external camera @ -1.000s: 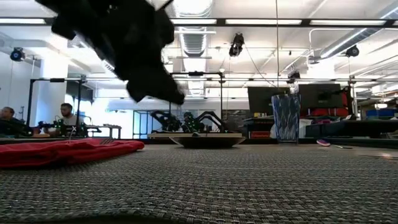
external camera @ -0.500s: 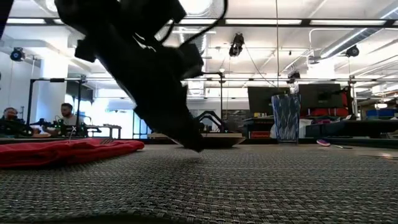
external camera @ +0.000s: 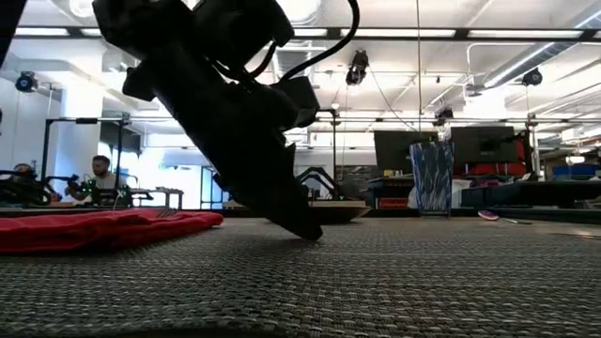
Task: Set table place
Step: Put the blue table knife on the gray tablemat
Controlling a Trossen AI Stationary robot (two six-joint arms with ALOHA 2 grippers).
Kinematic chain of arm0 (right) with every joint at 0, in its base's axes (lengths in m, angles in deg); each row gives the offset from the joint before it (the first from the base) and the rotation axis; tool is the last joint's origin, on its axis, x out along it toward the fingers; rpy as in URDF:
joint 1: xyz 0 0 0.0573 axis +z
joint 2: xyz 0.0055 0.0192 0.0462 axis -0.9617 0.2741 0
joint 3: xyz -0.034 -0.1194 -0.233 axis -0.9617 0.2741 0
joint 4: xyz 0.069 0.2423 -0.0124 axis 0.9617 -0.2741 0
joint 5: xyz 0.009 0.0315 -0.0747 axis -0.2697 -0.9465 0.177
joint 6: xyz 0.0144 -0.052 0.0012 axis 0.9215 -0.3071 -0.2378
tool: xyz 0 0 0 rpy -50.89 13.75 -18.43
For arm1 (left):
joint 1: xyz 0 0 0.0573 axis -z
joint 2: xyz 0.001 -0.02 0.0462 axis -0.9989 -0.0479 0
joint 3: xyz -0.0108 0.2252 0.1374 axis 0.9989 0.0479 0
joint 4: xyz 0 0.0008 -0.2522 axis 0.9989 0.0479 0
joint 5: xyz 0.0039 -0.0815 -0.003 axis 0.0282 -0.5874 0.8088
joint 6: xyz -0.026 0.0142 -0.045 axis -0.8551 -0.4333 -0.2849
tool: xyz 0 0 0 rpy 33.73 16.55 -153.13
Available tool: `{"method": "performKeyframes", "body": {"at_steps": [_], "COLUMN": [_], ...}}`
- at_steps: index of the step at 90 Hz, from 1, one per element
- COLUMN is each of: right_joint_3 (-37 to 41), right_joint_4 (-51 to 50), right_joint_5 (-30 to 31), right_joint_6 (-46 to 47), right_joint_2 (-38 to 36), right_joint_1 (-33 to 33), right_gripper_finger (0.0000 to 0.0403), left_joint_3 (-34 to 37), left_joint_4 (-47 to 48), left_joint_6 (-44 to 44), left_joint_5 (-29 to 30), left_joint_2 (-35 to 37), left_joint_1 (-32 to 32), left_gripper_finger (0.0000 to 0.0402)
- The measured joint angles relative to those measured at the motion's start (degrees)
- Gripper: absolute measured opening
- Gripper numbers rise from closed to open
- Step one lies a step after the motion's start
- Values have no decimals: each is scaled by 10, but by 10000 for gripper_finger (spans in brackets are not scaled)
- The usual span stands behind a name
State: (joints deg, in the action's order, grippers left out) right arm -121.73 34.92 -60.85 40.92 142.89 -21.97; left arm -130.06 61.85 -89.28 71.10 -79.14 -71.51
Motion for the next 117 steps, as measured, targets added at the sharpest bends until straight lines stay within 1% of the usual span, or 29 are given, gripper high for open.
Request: {"method": "performKeyframes", "body": {"at_steps": [5, 12, 29, 44, 57, 69, 77, 82, 91, 101, 117], "right_joint_3": [3, 12, 30, 29, 29, 30, 31, 31, 31, 31, 49], "right_joint_4": [-17, -15, 56, 84, 110, 104, 104, 100, 89, 87, 98], "right_joint_5": [-18, -38, -60, -51, -31, -6, -9, -13, -6, 16, 6], "right_joint_6": [14, 17, 8, 8, -4, -16, -52, -77, -108, -141, -206], "right_joint_2": [-3, -3, 25, 39, 41, 39, 31, 22, -1, -16, -18], "right_joint_1": [1, 4, 1, -2, -18, -45, -67, -75, -87, -106, -172], "right_gripper_finger": [0, 0, 0, 0, 0, 0, 0, 0, 0, 0, 0], "left_joint_3": [0, 0, 0, 0, 2, -4, -25, -37, -62, -123, -240], "left_joint_4": [3, 20, 95, 180, 226, 212, 125, 75, 21, 14, 33], "left_joint_6": [-1, -3, -19, -13, -4, -5, 4, 26, 66, 90, 132], "left_joint_5": [-1, 0, 9, 10, 8, -3, -3, -3, -4, -4, -2], "left_joint_2": [0, 4, 14, 29, 49, 82, 107, 112, 78, 21, -90], "left_joint_1": [0, 0, 1, 3, 8, 11, 11, 10, 3, -11, -28], "left_gripper_finger": [75, 75, 75, 75, 75, 75, 75, 75, 75, 75, 75]}}
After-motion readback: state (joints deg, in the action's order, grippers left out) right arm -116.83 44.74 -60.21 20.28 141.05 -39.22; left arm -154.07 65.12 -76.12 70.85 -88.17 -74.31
